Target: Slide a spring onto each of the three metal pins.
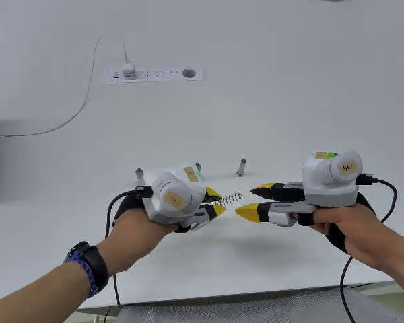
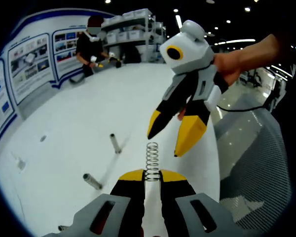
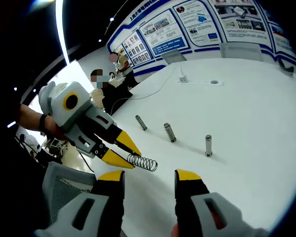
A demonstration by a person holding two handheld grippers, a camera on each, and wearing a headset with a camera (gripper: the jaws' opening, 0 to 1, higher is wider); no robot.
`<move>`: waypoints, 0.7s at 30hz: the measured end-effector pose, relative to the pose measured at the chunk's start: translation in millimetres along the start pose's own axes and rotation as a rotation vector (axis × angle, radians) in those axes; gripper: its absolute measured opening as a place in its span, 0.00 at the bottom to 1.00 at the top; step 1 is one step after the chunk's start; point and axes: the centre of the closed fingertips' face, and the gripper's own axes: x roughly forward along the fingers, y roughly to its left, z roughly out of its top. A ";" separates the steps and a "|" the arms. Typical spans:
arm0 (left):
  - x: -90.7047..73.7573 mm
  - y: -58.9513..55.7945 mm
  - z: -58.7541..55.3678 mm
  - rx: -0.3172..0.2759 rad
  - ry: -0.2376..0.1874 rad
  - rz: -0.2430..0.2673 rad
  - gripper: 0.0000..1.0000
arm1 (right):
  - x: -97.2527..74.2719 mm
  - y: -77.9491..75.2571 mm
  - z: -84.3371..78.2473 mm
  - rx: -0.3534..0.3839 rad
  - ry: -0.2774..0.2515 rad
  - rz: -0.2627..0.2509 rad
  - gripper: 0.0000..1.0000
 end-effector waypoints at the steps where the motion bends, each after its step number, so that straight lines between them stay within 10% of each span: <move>1: 0.4 -1.0 1.3 0.003 -0.002 -0.003 0.11 | 0.3 0.8 1.2 0.006 -0.003 0.007 0.38; 21: -0.2 -12.0 13.3 0.050 -0.019 -0.035 0.11 | -0.1 10.2 3.3 0.104 -0.008 0.089 0.21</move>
